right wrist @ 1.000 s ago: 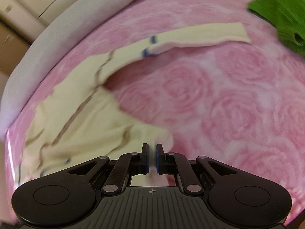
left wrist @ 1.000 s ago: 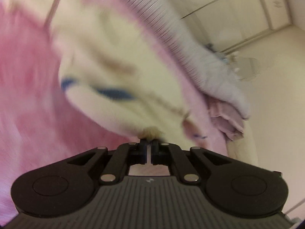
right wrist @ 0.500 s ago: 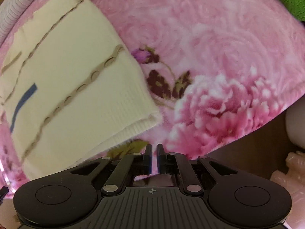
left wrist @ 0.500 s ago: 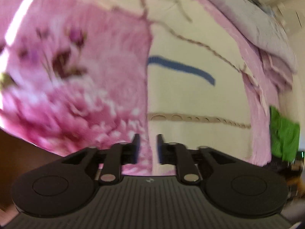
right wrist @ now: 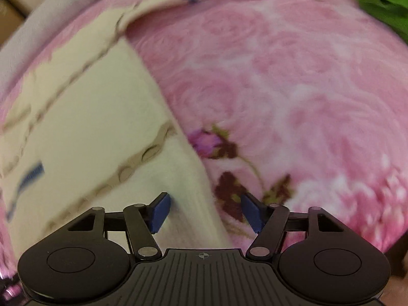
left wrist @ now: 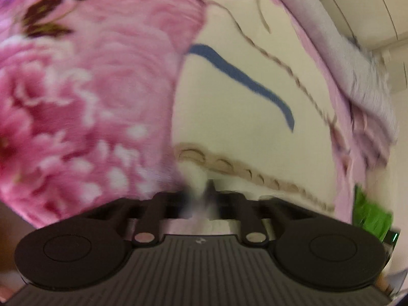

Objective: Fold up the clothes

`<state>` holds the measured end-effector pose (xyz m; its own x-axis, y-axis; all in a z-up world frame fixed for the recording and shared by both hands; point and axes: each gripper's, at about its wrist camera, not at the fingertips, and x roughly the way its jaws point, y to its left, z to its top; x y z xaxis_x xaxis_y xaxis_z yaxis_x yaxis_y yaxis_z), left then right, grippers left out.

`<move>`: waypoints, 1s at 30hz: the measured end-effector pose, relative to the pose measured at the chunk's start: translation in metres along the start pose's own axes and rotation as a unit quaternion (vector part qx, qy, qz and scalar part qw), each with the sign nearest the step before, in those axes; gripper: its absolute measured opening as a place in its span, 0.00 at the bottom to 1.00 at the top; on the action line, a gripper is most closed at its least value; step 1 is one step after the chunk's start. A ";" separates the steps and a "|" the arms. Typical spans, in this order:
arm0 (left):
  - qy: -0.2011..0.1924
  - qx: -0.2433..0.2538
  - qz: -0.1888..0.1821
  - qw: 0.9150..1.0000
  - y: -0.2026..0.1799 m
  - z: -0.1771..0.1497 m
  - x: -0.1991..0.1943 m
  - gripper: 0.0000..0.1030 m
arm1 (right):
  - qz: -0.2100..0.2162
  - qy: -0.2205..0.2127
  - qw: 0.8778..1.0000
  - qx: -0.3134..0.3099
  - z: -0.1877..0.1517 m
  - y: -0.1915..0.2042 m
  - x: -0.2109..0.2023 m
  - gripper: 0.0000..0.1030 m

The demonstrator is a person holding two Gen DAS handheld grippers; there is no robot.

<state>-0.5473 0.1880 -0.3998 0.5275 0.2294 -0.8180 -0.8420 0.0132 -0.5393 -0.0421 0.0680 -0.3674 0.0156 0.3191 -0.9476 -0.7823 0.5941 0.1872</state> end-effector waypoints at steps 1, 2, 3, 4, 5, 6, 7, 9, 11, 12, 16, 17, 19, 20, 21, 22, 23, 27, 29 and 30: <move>-0.012 0.012 0.000 1.000 -0.006 0.003 -0.007 0.05 | 0.010 0.003 1.000 -0.011 0.001 0.003 -0.002 0.12; -0.027 0.029 0.004 0.999 -0.013 0.006 -0.019 0.05 | 0.041 0.009 0.999 -0.012 0.001 0.003 -0.007 0.06; -0.045 0.052 0.011 0.998 -0.019 0.009 -0.038 0.05 | 0.066 0.012 0.998 -0.011 0.001 0.003 -0.015 0.06; -0.063 0.075 0.018 0.995 -0.026 0.012 -0.056 0.05 | 0.083 0.012 0.996 -0.010 0.000 0.001 -0.026 0.06; -0.081 0.098 0.026 0.992 -0.032 0.015 -0.074 0.05 | 0.101 0.010 0.995 -0.009 -0.002 -0.001 -0.037 0.06; -0.099 0.120 0.033 0.987 -0.039 0.019 -0.093 0.05 | 0.116 0.014 0.993 -0.002 -0.005 -0.005 -0.046 0.06; -0.101 0.140 0.050 0.984 -0.042 0.019 -0.101 0.06 | 0.125 0.026 0.992 0.012 -0.009 -0.010 -0.048 0.06; -0.062 0.160 0.107 0.979 -0.036 0.012 -0.093 0.10 | 0.127 0.075 0.989 0.017 -0.020 -0.016 -0.034 0.07; 0.003 0.139 0.163 0.977 -0.023 0.004 -0.070 0.11 | 0.106 0.126 0.986 0.010 -0.026 -0.017 -0.015 0.08; 0.017 0.131 0.179 0.975 -0.018 0.001 -0.065 0.11 | 0.092 0.151 0.984 0.006 -0.027 -0.017 -0.006 0.14; -0.045 0.092 0.192 0.976 -0.008 0.014 -0.086 0.17 | 0.089 0.120 0.989 -0.020 0.001 -0.017 -0.014 0.39; -0.067 0.075 0.189 0.977 -0.006 0.024 -0.091 0.25 | 0.087 0.107 0.990 -0.022 0.011 -0.018 -0.018 0.45; -0.104 0.045 0.182 0.977 -0.003 0.049 -0.094 0.34 | 0.077 0.082 0.994 -0.010 0.036 -0.021 -0.020 0.47; -0.112 0.036 0.181 0.977 0.000 0.064 -0.092 0.35 | 0.071 0.072 0.995 -0.005 0.049 -0.022 -0.020 0.47; -0.117 0.029 0.180 0.976 0.003 0.082 -0.089 0.35 | 0.065 0.062 0.996 -0.001 0.063 -0.022 -0.018 0.48; -0.121 0.026 0.180 0.976 0.006 0.100 -0.085 0.35 | 0.057 0.051 0.997 -0.001 0.076 -0.021 -0.017 0.48; -0.124 0.027 0.181 0.975 0.011 0.120 -0.081 0.36 | 0.051 0.038 0.998 -0.005 0.089 -0.016 -0.017 0.48; -0.135 0.031 0.182 0.974 0.030 0.198 -0.065 0.40 | 0.034 -0.015 0.999 -0.033 0.139 0.008 -0.015 0.48; -0.140 0.034 0.183 0.973 0.040 0.237 -0.057 0.44 | 0.028 -0.037 0.997 -0.055 0.163 0.028 -0.012 0.49; -0.143 0.035 0.183 0.972 0.045 0.257 -0.053 0.46 | 0.026 -0.045 0.997 -0.063 0.172 0.038 -0.009 0.51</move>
